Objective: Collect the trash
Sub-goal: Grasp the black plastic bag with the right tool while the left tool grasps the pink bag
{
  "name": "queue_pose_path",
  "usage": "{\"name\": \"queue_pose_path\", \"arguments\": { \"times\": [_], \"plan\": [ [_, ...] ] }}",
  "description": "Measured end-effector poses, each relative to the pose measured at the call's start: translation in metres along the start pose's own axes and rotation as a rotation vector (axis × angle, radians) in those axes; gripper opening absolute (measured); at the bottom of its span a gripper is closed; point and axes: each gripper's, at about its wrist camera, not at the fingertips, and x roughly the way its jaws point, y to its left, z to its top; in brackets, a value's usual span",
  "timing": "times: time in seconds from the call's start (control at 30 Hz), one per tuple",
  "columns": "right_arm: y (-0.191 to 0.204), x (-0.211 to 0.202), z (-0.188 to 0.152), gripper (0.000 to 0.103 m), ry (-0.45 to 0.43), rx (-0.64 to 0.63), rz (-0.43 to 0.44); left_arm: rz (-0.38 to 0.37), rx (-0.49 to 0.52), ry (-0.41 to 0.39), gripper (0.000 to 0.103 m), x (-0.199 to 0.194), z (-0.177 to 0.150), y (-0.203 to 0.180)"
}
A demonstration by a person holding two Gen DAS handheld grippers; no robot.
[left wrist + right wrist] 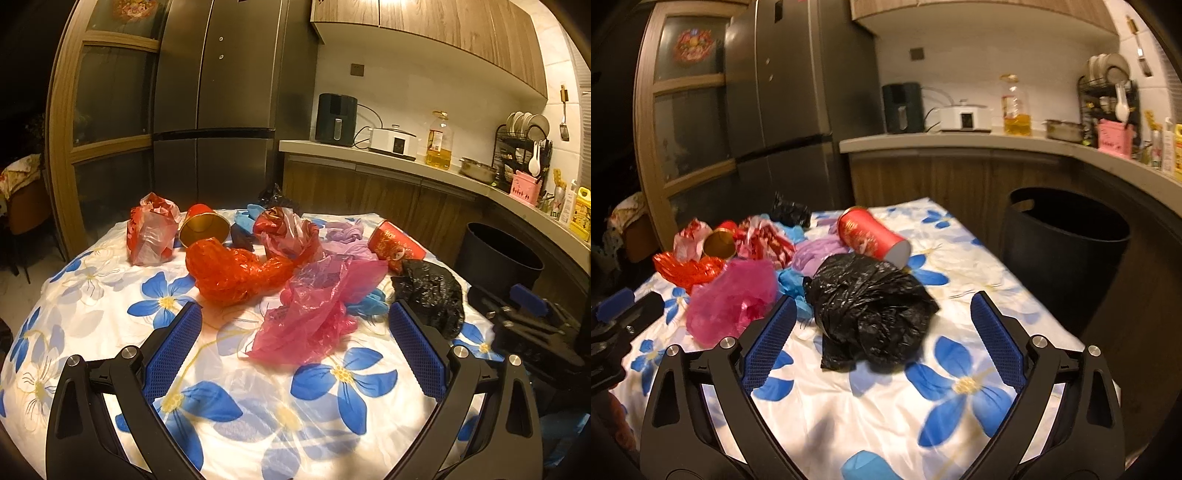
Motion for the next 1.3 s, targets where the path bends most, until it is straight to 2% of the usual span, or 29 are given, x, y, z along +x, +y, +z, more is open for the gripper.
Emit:
{"name": "queue_pose_path", "arguments": {
  "times": [0.1, 0.3, 0.47, 0.5, 0.53, 0.6, 0.67, 0.77, 0.83, 0.9, 1.0, 1.3],
  "plan": [
    [0.005, 0.023, -0.001, 0.082, 0.032, -0.025, 0.002, 0.011, -0.003, 0.006, 0.097, 0.009, 0.001, 0.001],
    [0.004, 0.055, -0.008, 0.055, 0.100, -0.037, 0.015, 0.013, 0.001, 0.017, 0.097, 0.027, 0.002, 0.000],
    [0.007, 0.061, -0.014, 0.013, 0.118, -0.075, 0.020, 0.004, 0.012, 0.042, 0.092, 0.041, 0.002, -0.004],
    [0.007, 0.060, -0.014, 0.011, 0.116, -0.078, 0.023, 0.002, 0.012, 0.049, 0.090, 0.044, 0.001, -0.004],
    [0.006, 0.057, -0.015, 0.009, 0.113, -0.079, 0.027, -0.003, 0.011, 0.056, 0.075, 0.047, 0.001, -0.004],
    [0.002, 0.051, -0.013, 0.008, 0.104, -0.070, 0.032, 0.001, 0.012, 0.081, 0.055, 0.054, 0.001, -0.004],
    [-0.002, 0.043, -0.009, 0.008, 0.094, -0.059, 0.028, -0.010, 0.004, 0.104, 0.050, 0.060, -0.002, -0.003],
    [-0.009, 0.031, -0.005, 0.008, 0.076, -0.059, 0.026, -0.020, -0.005, 0.131, 0.037, 0.066, -0.004, -0.001],
    [-0.012, 0.026, -0.002, 0.008, 0.071, -0.056, 0.026, -0.023, -0.007, 0.155, 0.020, 0.070, -0.008, -0.002],
    [-0.015, 0.020, 0.000, 0.008, 0.064, -0.054, 0.026, -0.028, -0.004, 0.175, 0.008, 0.074, -0.010, -0.002],
    [-0.016, 0.012, 0.003, 0.008, 0.055, -0.057, 0.028, -0.042, -0.015, 0.169, 0.002, 0.071, -0.012, -0.002],
    [-0.026, -0.011, 0.017, 0.007, -0.002, -0.047, 0.040, -0.045, -0.022, 0.055, 0.001, 0.034, 0.011, -0.015]
  ]
}}
